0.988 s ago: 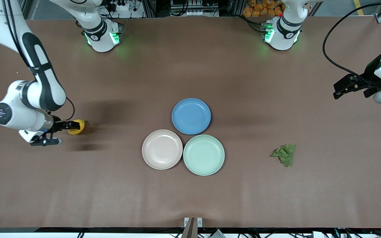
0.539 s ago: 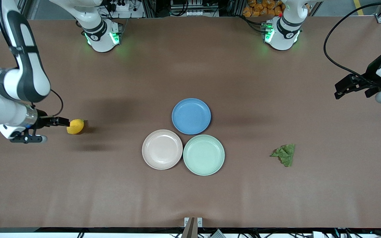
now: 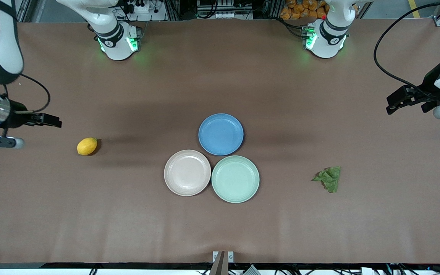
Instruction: Pick lemon and lettuce from plates
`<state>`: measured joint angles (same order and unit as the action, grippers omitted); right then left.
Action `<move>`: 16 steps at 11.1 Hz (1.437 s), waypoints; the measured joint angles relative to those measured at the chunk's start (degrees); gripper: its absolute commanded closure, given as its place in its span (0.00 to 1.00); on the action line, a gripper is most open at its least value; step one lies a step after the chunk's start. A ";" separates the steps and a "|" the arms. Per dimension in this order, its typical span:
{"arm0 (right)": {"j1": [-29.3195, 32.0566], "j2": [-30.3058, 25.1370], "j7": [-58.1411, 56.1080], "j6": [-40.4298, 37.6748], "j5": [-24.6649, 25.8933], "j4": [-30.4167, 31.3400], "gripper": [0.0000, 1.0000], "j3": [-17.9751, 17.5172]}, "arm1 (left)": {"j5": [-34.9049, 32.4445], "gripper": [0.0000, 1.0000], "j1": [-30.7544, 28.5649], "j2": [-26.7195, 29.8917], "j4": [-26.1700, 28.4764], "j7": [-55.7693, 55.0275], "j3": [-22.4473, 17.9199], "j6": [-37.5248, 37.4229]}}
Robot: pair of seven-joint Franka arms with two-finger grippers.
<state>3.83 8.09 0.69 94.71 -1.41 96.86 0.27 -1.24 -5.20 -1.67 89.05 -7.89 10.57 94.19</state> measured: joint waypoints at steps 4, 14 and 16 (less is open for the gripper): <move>-0.53 -1.44 2.08 -8.61 0.01 -9.07 0.00 -0.04 | 0.00 0.00 0.00 0.08 -0.16 0.00 0.01 0.00; -1.97 -1.65 2.10 -14.86 0.28 -15.42 0.00 1.51 | 0.00 0.00 0.00 0.85 -0.18 0.21 0.51 -0.17; -2.42 -1.52 2.10 -14.86 0.28 -15.42 0.00 1.41 | 0.00 0.00 0.00 1.58 0.43 0.21 0.53 -0.21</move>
<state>1.41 6.57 2.80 79.85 -1.13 81.45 1.68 -1.24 -5.20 -0.09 89.47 -7.68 11.11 93.98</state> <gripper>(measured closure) 0.000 0.000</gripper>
